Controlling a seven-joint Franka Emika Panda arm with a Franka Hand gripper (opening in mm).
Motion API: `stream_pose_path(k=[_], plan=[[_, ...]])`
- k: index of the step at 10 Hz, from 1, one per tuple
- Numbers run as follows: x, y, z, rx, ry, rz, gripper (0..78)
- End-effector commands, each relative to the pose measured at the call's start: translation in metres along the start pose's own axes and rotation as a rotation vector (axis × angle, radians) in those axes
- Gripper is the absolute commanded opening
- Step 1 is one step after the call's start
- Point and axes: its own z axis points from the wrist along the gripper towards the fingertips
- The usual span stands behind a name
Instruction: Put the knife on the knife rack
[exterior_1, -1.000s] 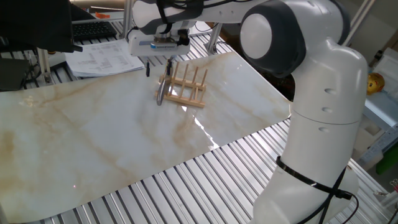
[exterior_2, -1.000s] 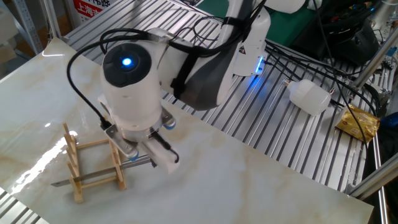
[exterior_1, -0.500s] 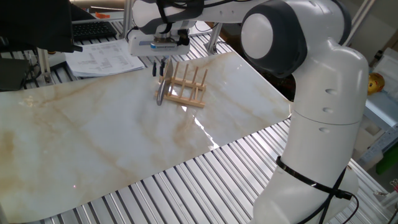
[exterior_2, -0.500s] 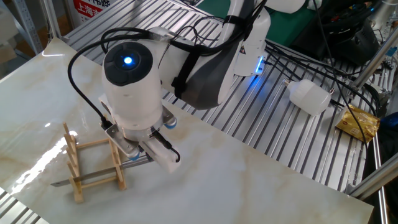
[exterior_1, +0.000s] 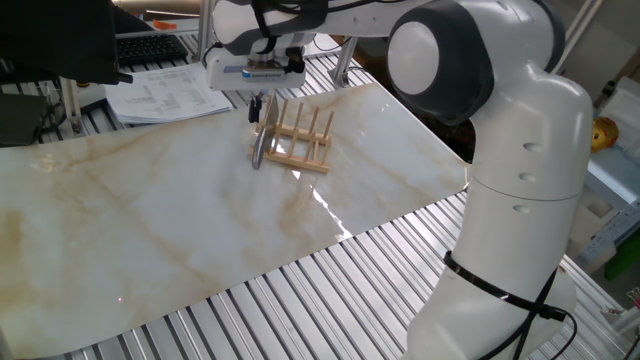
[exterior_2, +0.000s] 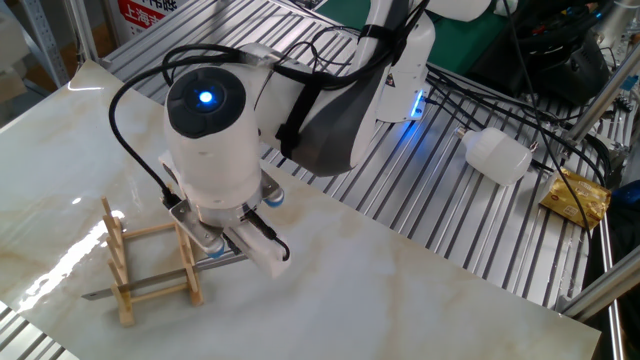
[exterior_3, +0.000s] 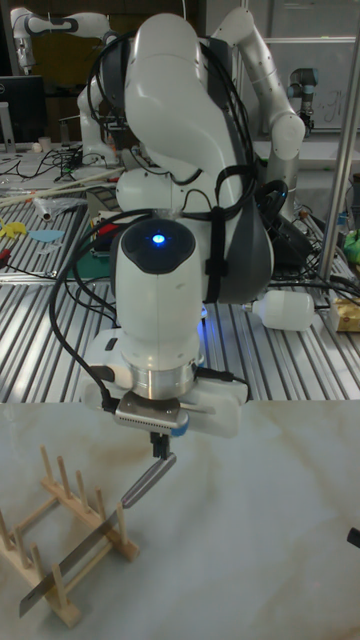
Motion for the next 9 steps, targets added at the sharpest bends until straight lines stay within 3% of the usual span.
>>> stream_pose_path(k=[1,6,9], plan=[[0.057,0.02,-0.002,-0.077,-0.021,-0.246,1.1],[0.06,0.021,-0.002,-0.078,-0.021,-0.255,1.1],[0.07,0.019,-0.007,-0.072,0.004,-0.215,1.1]])
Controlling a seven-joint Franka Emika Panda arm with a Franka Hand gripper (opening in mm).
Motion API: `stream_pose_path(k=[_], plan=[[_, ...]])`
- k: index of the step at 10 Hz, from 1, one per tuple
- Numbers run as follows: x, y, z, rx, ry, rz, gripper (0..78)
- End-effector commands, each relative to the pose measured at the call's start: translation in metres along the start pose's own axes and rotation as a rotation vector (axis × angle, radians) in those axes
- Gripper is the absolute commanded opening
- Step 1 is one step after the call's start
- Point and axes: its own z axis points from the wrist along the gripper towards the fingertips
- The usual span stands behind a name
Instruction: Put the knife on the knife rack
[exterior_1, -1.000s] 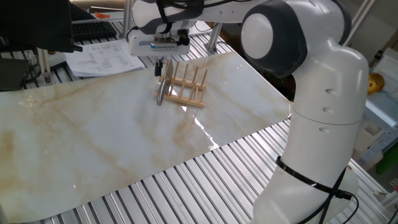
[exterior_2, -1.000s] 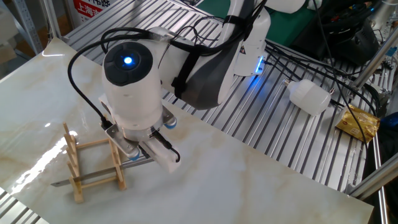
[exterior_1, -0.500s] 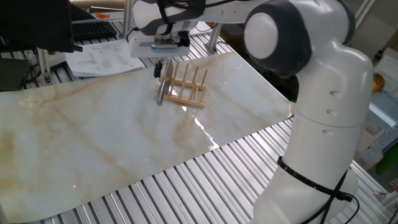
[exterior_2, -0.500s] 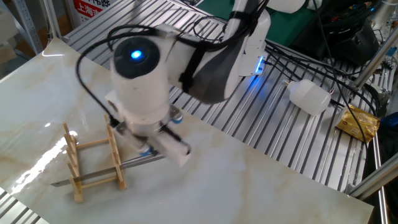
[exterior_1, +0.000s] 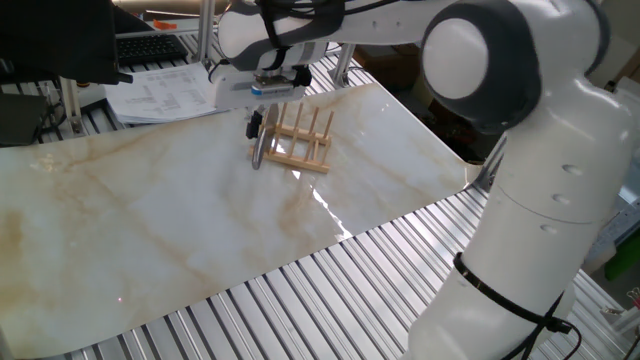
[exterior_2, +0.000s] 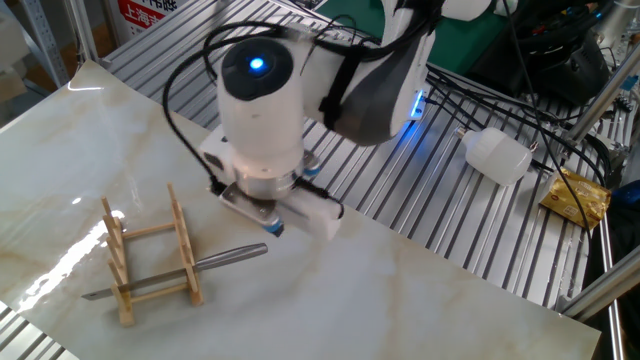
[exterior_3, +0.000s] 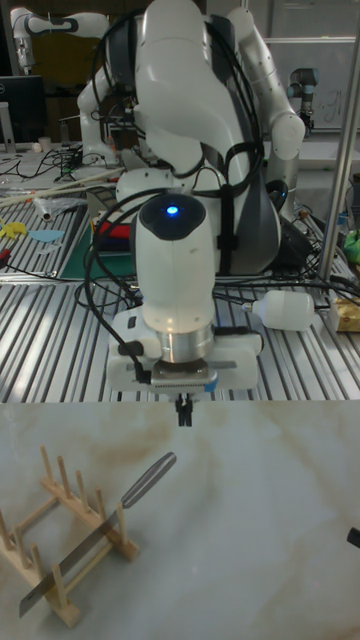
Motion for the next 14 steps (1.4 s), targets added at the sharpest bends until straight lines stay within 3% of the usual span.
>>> stream_pose_path(k=[1,2,4,5,7,8,9,14], plan=[[0.012,0.004,-0.008,-0.007,0.014,0.028,1.1],[0.017,0.004,-0.013,0.006,-0.003,0.09,1.1],[0.019,0.008,-0.021,0.062,-0.029,0.13,1.1],[0.02,0.01,-0.026,0.066,-0.055,0.133,1.1],[0.019,0.01,-0.031,0.03,-0.089,0.103,1.1],[0.018,0.01,-0.034,-0.008,-0.094,0.108,1.1],[0.018,0.01,-0.039,-0.021,-0.089,0.11,1.1],[0.025,0.011,-0.055,-0.019,-0.097,0.114,1.1]])
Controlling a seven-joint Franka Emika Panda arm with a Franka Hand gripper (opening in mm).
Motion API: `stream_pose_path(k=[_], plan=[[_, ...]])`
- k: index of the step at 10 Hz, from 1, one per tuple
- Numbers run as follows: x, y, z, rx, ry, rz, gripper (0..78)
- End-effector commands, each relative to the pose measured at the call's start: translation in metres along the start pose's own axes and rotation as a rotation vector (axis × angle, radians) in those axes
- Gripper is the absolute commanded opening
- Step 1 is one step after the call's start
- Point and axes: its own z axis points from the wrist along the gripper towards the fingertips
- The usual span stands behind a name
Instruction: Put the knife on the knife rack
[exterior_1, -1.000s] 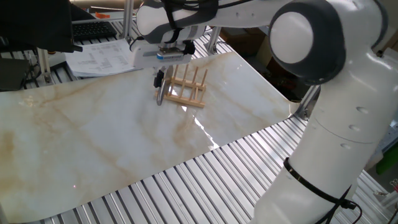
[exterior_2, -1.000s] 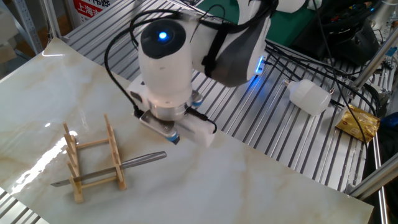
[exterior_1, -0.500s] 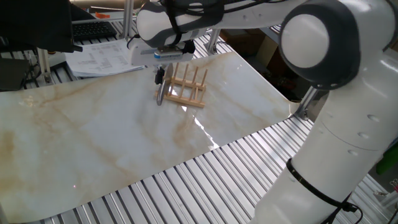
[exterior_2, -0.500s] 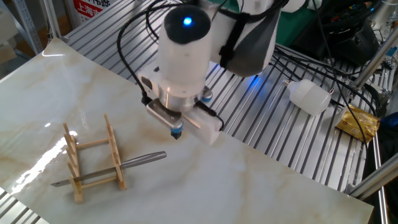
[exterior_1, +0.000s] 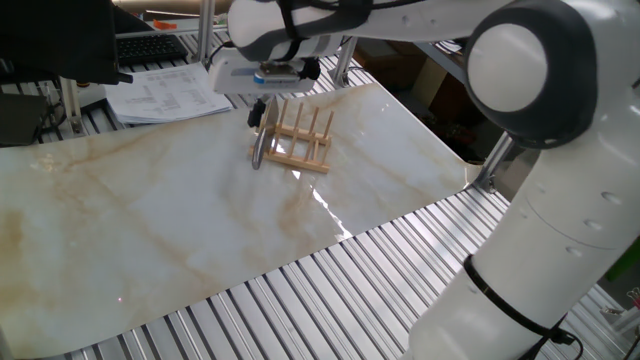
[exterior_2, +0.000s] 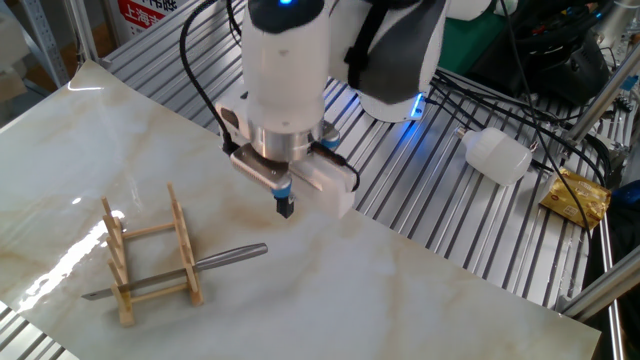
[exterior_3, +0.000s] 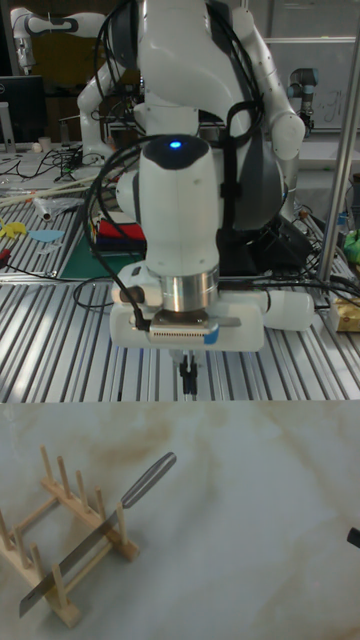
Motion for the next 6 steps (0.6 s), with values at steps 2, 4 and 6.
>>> stream_pose_path(k=[2,4,6], plan=[[0.005,0.0046,-0.011,0.004,-0.024,0.015,1.1],[0.0054,0.005,-0.0122,0.048,-0.03,0.0,1.1],[0.0045,0.0044,-0.0123,0.081,-0.031,-0.016,1.1]])
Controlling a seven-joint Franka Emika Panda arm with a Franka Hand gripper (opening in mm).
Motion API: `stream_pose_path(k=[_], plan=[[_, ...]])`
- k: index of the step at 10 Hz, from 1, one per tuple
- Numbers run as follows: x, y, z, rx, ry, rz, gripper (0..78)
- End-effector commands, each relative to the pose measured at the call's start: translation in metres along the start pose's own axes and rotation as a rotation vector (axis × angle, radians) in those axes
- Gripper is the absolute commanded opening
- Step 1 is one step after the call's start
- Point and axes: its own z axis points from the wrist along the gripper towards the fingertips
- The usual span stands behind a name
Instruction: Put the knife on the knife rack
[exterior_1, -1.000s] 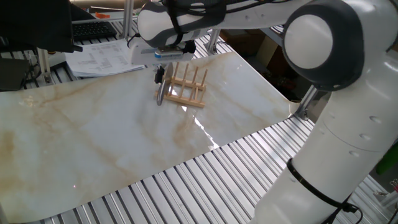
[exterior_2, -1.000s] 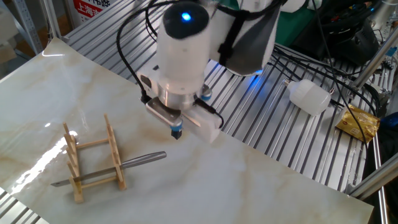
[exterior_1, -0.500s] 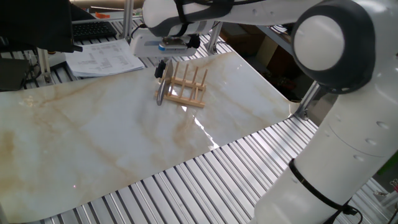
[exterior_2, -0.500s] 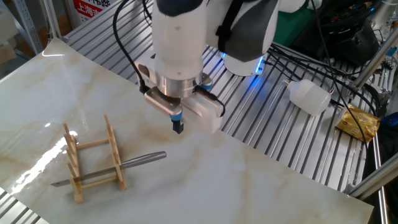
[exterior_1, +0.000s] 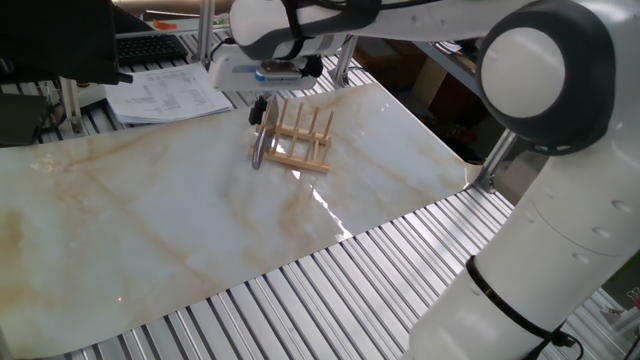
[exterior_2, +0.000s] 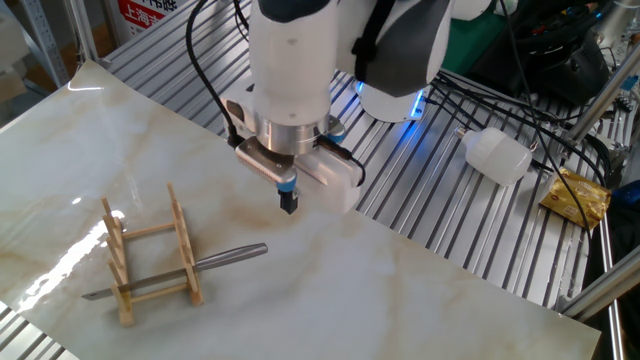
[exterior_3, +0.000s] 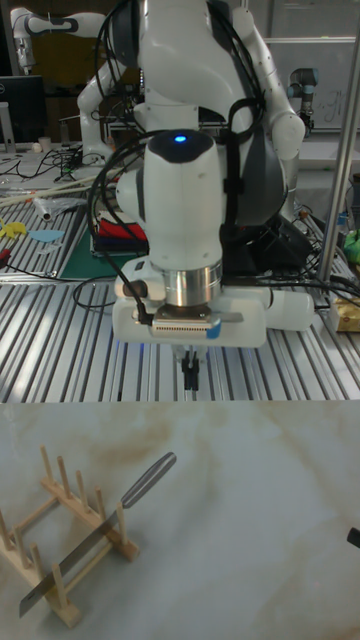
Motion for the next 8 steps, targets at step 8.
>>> stream_pose_path(k=[8], plan=[[0.0036,-0.0052,-0.0113,0.029,0.047,-0.062,1.1]])
